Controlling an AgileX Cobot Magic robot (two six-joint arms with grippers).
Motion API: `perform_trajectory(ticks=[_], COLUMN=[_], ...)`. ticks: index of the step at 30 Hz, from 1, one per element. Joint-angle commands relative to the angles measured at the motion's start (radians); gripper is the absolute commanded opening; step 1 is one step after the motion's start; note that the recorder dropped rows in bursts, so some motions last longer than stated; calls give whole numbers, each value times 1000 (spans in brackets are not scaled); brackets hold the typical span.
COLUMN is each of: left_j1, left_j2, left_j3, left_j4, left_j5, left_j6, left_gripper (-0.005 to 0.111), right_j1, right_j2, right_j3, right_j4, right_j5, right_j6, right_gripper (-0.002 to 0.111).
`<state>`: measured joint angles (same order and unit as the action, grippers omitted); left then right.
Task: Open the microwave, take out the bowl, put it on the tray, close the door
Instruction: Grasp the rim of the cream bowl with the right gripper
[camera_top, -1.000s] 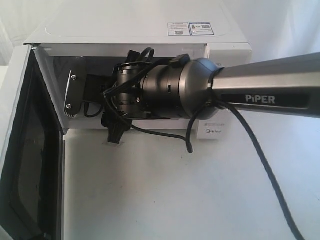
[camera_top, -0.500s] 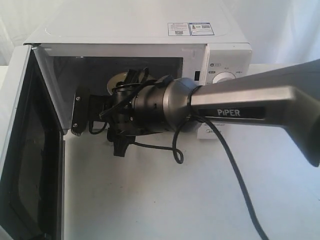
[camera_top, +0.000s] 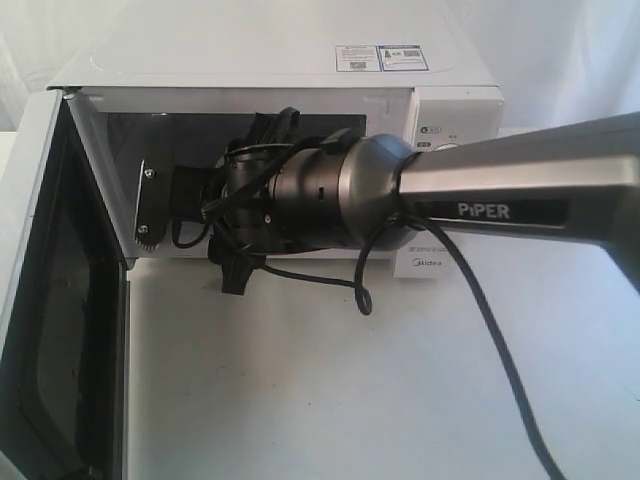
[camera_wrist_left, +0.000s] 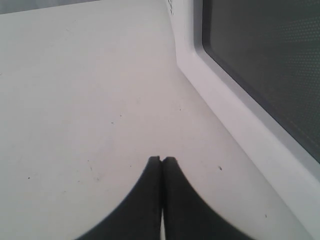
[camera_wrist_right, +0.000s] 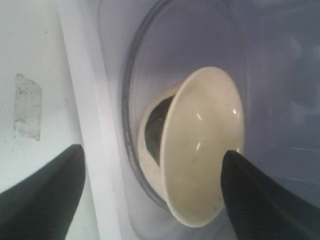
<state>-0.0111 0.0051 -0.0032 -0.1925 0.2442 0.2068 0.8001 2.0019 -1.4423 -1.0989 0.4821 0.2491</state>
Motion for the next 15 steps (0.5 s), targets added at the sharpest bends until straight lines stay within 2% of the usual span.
perform_trajectory(ticks=[1,7,15], left_j1=[-2,-2,-2], left_j2=[-5,-5,-5], left_j3=[3,3,3], left_j4=[-11,-11,-11], left_j5=[3,3,3], left_j6=[3,3,3], left_gripper=[0,0,0], right_j1=[-24,-44,-103], right_j2=[24,37,85], right_j3=[-2,-2,-17], right_j4=[-58,-75,-152], right_j5=[-47,-80,-150], right_j6=[61,81,207], right_gripper=[70,70,70])
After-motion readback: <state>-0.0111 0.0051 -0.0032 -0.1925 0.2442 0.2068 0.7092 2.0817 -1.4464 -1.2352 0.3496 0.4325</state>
